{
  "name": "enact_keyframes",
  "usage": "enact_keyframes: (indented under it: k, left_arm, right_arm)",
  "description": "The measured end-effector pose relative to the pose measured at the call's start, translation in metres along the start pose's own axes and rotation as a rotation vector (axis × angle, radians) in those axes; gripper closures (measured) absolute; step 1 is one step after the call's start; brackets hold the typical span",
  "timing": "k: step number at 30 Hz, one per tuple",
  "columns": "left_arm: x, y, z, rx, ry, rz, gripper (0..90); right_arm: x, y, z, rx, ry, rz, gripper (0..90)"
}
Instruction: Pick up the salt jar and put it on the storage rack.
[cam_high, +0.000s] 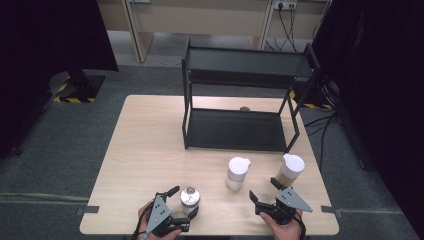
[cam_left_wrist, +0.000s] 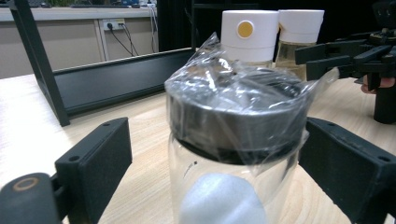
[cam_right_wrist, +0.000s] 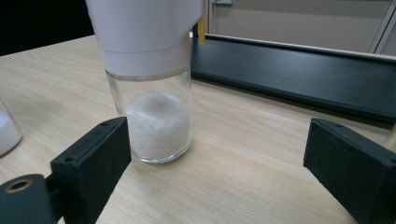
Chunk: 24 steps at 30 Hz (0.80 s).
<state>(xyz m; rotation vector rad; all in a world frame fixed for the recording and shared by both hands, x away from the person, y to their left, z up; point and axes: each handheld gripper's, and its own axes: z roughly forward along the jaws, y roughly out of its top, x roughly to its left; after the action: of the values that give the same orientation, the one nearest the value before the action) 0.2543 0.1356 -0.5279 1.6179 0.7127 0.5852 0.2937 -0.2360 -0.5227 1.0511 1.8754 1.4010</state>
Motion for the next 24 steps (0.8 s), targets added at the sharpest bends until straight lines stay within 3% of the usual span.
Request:
enact_keyframes:
  k: [10,24]
  left_arm:
    - [-0.004,0.006,-0.002,-0.021,0.000,0.000,11.8]
    - [-0.006,0.011,0.004,-0.042,0.009,0.012,22.4]
  right_arm:
    - [-0.001,0.000,-0.001,-0.005,0.007,0.012,7.8]
    - [-0.001,0.000,-0.001,-0.007,0.004,0.015,7.8]
